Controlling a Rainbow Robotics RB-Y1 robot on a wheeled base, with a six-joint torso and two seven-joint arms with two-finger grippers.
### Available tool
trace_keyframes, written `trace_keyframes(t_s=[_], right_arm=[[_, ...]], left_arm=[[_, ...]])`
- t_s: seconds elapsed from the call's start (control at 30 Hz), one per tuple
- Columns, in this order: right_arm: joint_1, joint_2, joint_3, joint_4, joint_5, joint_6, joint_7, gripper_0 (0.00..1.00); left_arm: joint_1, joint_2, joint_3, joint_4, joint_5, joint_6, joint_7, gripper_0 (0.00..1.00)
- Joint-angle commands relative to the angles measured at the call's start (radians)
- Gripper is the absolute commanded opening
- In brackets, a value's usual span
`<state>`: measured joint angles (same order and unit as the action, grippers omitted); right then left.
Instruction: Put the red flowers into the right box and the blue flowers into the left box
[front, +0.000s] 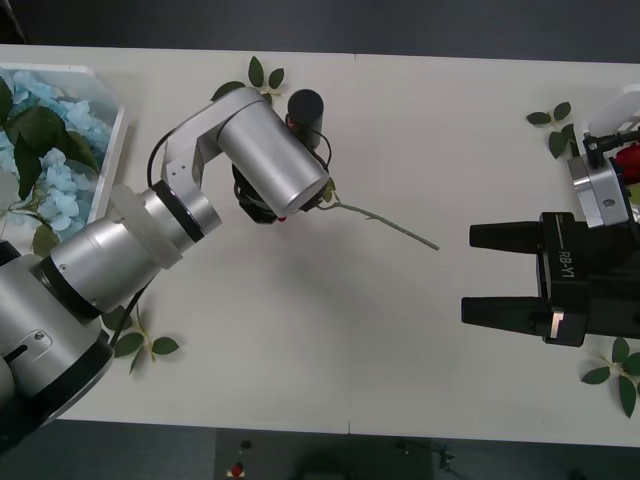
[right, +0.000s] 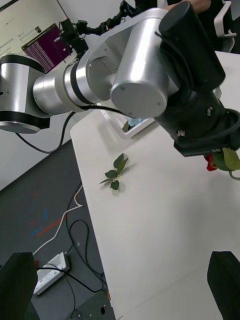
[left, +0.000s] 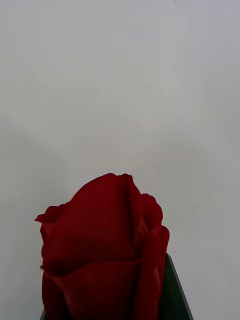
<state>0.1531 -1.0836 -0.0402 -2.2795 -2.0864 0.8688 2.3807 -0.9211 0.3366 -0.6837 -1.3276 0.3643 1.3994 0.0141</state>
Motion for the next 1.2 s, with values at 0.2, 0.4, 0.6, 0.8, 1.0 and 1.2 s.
trace_keyframes(t_s=[0.2,0.4,0.6,0.8,1.0,1.2], right_arm=[[0.0,0.004,-0.006,-0.008,-0.017,-0.005,0.012,1.0],[0.0,0.002,-0.006,-0.008,-0.017,-0.005,0.012,1.0],[0.0,0.002,-0.006,-0.008,-0.017,-0.016,0.008,1.0],[0.0,0.002,-0.006,-0.008,-0.017,-0.017,0.005,1.0],[0.0,0.002,-0.006,-0.005,-0.017,-0.019,0.002,1.0],[0.0,0.002,-0.006,-0.005,-0.017,-0.019,0.002,1.0]], left_arm=[[-0.024,0.127,0.139,-0.056,0.125,0.049,-0.243,0.01],[-0.025,0.134,0.243,-0.056,0.162,0.108,-0.368,0.04],[-0.025,0.134,0.259,-0.059,0.168,0.115,-0.379,1.0],[-0.025,0.134,0.288,-0.099,0.212,0.138,-0.372,1.0],[-0.024,0.131,0.311,-0.16,0.234,0.227,-0.372,1.0],[0.022,0.091,0.311,-0.162,0.217,0.231,-0.381,1.0]])
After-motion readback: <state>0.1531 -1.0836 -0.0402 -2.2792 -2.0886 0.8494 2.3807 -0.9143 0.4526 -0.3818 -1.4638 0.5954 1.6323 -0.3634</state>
